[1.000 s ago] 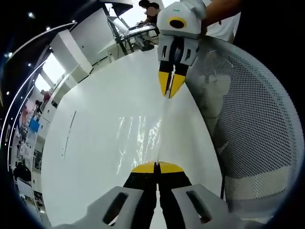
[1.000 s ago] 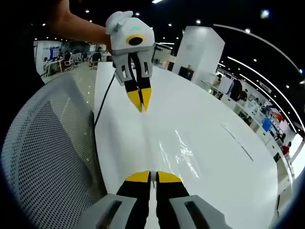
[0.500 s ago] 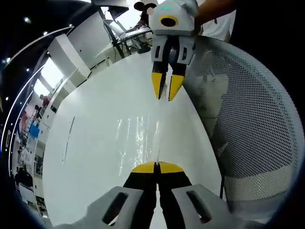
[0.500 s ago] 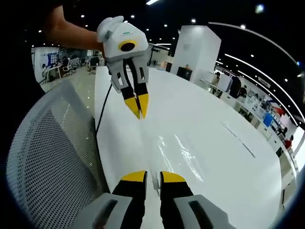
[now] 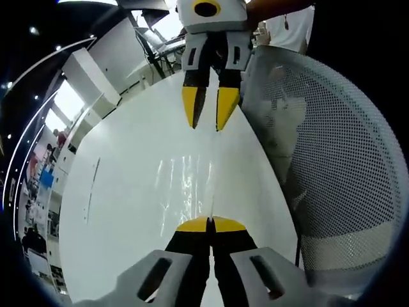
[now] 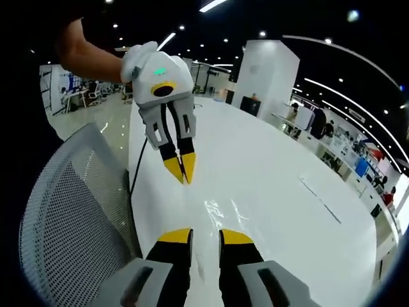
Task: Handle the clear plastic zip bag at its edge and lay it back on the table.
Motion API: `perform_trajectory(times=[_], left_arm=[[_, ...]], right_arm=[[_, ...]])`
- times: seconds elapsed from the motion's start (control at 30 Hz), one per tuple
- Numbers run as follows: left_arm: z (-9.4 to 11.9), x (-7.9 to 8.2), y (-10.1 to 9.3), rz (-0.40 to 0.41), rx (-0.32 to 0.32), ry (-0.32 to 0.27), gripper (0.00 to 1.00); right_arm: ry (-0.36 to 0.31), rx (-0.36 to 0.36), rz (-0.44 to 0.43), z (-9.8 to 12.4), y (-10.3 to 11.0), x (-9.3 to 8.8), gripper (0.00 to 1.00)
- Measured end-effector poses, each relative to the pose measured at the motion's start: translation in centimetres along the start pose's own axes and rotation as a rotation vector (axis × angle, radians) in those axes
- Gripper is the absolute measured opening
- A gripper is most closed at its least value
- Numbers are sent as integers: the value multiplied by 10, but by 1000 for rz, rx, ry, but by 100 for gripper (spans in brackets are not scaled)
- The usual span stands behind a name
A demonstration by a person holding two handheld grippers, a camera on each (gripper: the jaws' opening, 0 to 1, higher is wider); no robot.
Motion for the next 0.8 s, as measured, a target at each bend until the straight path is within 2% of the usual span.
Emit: perform_trajectory(times=[0.57, 0.8], left_arm=[[1, 1, 0, 20, 6, -5, 0], [3, 3, 2, 59, 13, -33, 0]], right_arm=[[30, 34, 19, -20, 3, -3, 10], [40, 34, 18, -28, 8, -7, 5]])
Point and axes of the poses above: the point that each gripper's makers call its tool centre point, and the gripper's own axes: z roughly backward along the fingers, y roughly to its left, x roughly out of its top, the point moved 10 cm from there along z, roughly backward along the fingers, and after that the axes turned 3 degrees about -z, right-handed, at the moved point
